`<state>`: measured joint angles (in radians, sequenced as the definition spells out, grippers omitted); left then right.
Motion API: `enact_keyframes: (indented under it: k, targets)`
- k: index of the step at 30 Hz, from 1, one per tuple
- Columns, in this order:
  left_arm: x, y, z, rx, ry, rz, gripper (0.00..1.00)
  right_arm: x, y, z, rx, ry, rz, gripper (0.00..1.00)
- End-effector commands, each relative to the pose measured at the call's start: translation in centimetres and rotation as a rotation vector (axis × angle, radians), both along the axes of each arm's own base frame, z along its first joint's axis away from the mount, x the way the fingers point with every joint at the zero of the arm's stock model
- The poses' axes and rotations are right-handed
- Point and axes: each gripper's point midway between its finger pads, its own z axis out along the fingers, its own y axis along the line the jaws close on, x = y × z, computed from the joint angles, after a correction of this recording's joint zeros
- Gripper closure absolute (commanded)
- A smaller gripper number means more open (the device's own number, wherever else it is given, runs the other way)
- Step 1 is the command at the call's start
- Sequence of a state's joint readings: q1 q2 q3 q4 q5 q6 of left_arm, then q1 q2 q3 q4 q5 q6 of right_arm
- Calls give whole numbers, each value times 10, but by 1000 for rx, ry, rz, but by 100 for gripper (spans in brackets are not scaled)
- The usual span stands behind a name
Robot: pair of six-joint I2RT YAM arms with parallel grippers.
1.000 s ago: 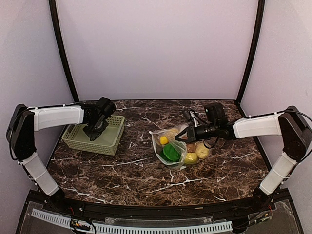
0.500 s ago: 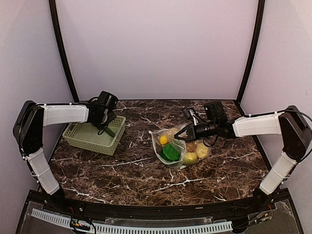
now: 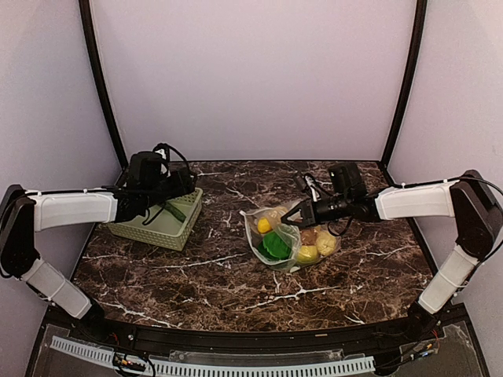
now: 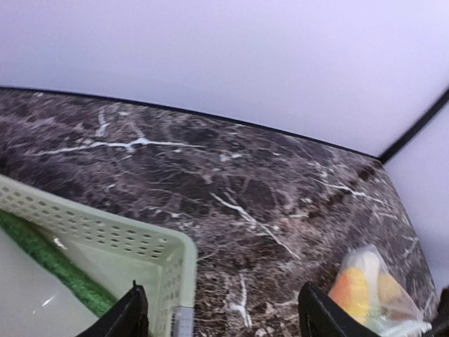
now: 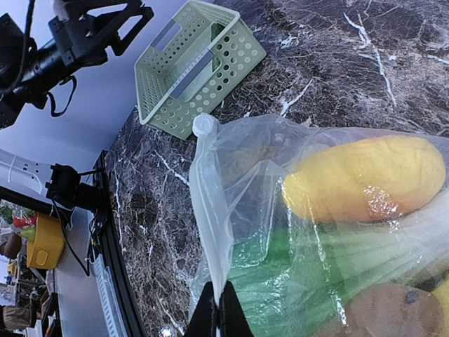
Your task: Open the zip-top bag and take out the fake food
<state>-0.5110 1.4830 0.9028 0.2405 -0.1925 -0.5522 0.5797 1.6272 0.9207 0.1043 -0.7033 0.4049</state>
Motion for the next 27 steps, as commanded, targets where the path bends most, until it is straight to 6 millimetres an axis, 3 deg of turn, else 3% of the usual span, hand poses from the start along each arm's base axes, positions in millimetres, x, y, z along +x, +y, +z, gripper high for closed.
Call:
enact_keyframes:
  k: [1, 6, 9, 11, 12, 13, 14, 15, 23, 27]
  targets:
    - [-42, -62, 21, 37, -176, -388, 27, 4, -1, 26, 32, -56, -6, 100]
    - [-83, -119, 6, 86, -227, -627, 30, 0, -2, 33, 42, -62, -4, 100]
    - [-99, -146, -3, 93, -242, -715, 35, -3, -3, 37, 53, -60, -1, 100]
    - [-109, -169, -19, 118, -230, -781, 38, -4, -2, 38, 58, -58, 2, 100]
    - [-116, -182, -15, 121, -240, -813, 40, -5, -2, 38, 62, -55, 5, 100]
    - [-118, -190, -27, 145, -226, -836, 40, -6, -1, 38, 65, -53, 8, 100]
    - [-121, -201, -24, 152, -234, -847, 41, -7, 0, 37, 66, -50, 12, 100]
    - [-120, -206, -33, 167, -218, -850, 41, -7, 0, 37, 67, -51, 11, 100]
    - [-91, -236, -46, 218, -236, -820, 47, -7, 2, 46, 84, -62, 16, 100]
    - [-74, -240, -54, 276, -221, -776, 49, -6, 3, 48, 84, -66, 18, 100]
